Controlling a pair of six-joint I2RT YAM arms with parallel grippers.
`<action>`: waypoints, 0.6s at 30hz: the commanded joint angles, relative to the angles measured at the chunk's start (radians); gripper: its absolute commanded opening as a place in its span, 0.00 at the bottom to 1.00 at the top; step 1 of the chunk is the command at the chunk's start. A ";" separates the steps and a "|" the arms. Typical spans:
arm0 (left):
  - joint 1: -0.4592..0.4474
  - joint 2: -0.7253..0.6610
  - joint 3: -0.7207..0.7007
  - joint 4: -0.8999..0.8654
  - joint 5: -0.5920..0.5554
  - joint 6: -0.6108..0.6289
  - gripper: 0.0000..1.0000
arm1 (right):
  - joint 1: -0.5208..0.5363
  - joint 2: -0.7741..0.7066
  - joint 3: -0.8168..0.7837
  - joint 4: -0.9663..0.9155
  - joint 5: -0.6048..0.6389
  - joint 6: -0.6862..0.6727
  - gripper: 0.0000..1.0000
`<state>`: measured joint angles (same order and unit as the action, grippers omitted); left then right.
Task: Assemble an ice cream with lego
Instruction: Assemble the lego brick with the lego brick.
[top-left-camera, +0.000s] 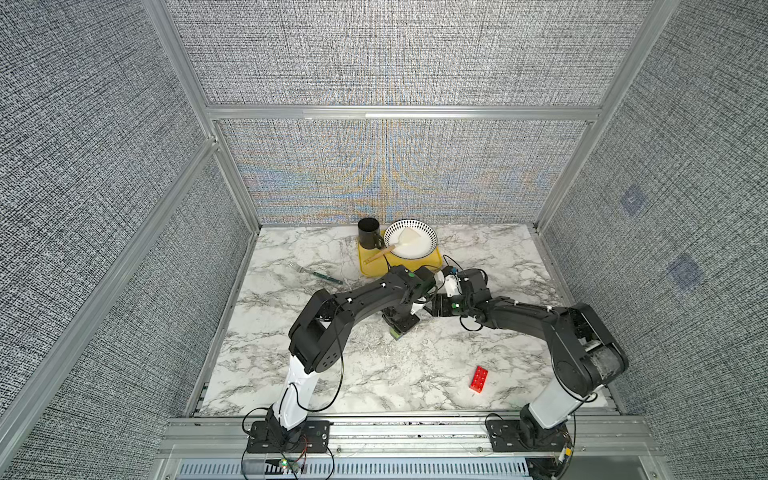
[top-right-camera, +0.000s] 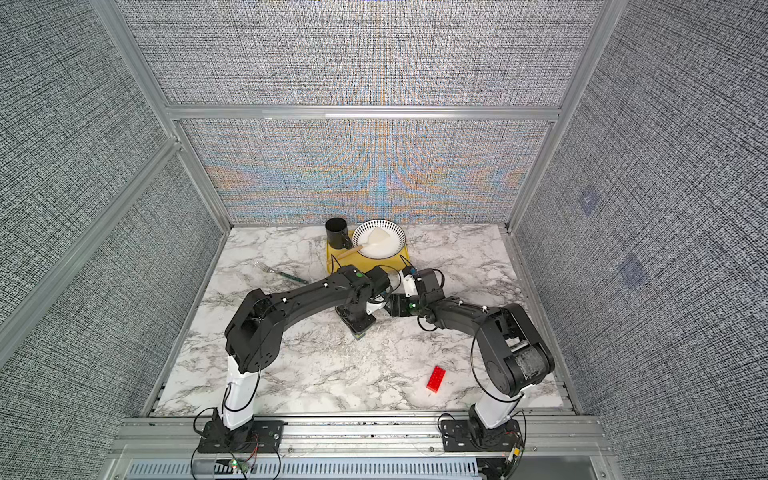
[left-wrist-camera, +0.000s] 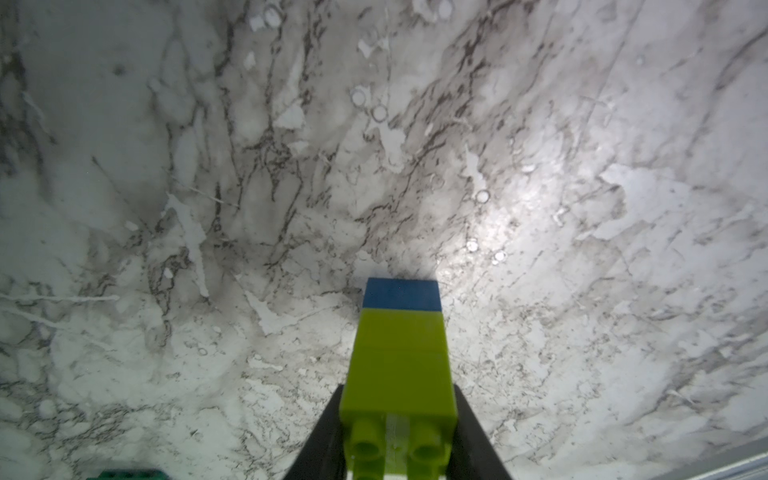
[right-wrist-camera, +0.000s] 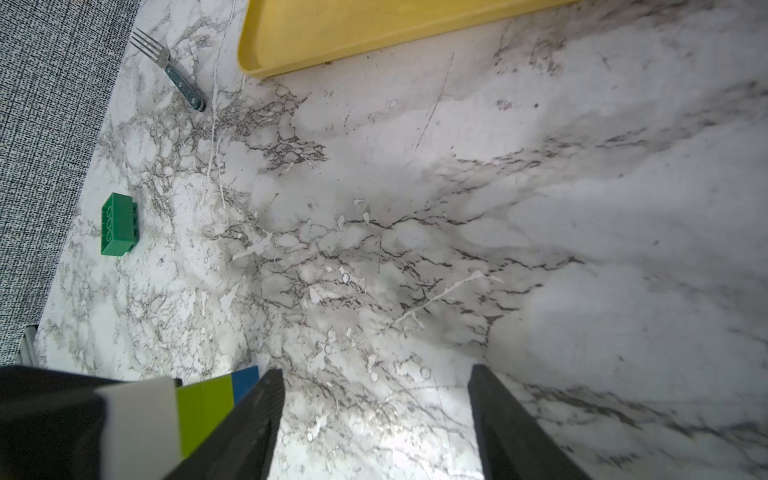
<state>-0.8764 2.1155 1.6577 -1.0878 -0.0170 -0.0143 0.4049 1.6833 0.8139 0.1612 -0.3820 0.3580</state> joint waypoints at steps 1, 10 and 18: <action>-0.005 0.023 -0.014 0.026 0.042 -0.007 0.38 | -0.003 -0.009 -0.005 0.035 -0.023 0.005 0.73; -0.004 -0.083 -0.001 0.074 0.077 -0.031 0.91 | -0.008 -0.023 -0.005 0.047 -0.017 0.011 0.74; 0.012 -0.199 -0.030 0.076 0.083 -0.041 1.00 | -0.022 -0.051 -0.060 0.073 0.000 0.029 0.76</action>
<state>-0.8757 1.9533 1.6417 -1.0187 0.0570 -0.0452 0.3889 1.6455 0.7628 0.2111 -0.3923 0.3729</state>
